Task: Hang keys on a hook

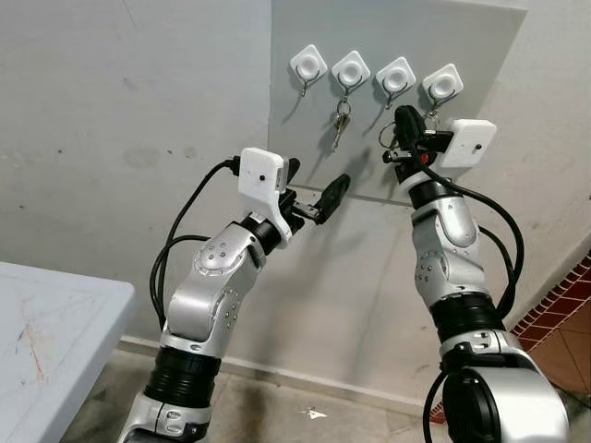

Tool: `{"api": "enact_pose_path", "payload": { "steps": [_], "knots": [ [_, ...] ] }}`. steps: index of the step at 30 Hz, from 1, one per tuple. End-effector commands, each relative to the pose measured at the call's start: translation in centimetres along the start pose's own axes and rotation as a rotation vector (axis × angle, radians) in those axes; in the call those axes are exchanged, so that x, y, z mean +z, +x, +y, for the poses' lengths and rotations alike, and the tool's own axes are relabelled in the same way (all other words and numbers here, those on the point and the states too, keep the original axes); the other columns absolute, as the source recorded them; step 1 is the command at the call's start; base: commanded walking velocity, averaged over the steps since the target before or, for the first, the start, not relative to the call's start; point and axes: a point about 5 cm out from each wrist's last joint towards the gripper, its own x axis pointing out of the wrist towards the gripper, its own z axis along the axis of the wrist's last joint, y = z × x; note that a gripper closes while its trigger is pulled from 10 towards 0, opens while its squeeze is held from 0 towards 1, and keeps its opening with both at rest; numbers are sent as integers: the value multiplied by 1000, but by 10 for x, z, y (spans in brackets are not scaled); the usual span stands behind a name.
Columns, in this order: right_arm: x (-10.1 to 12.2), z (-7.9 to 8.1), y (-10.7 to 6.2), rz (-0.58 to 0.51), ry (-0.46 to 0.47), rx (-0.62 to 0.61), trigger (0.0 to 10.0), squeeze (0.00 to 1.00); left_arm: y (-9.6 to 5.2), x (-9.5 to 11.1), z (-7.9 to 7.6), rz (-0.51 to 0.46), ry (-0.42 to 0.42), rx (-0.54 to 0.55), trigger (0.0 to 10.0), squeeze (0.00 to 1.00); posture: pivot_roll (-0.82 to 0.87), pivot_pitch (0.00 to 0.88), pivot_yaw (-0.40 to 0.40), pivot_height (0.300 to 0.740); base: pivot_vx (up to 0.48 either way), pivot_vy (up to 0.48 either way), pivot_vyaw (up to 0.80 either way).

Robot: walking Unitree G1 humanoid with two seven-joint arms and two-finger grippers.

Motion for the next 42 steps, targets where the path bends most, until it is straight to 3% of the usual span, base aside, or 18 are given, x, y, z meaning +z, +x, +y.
{"api": "enact_pose_path", "payload": {
  "steps": [1, 22, 42],
  "knots": [
    [10, 0, 8, -41, -2, -1, 10000, 0, 1, 7, -6, -19, 13, -26, 10000, 0, 33, 14, -40, 740, 0, 0, 0],
    [19, 3, 29, -56, 36, -25, 10000, 0, 0, 6, -17, -9, 15, -75, 10000, 0, 46, 0, -42, 740, 0, 0, 0],
    [17, 4, 28, -57, 10, 27, 10000, 0, -2, 7, -16, -13, 14, -61, 10000, 0, 49, 0, -48, 740, 0, 0, 0]
  ]
}}
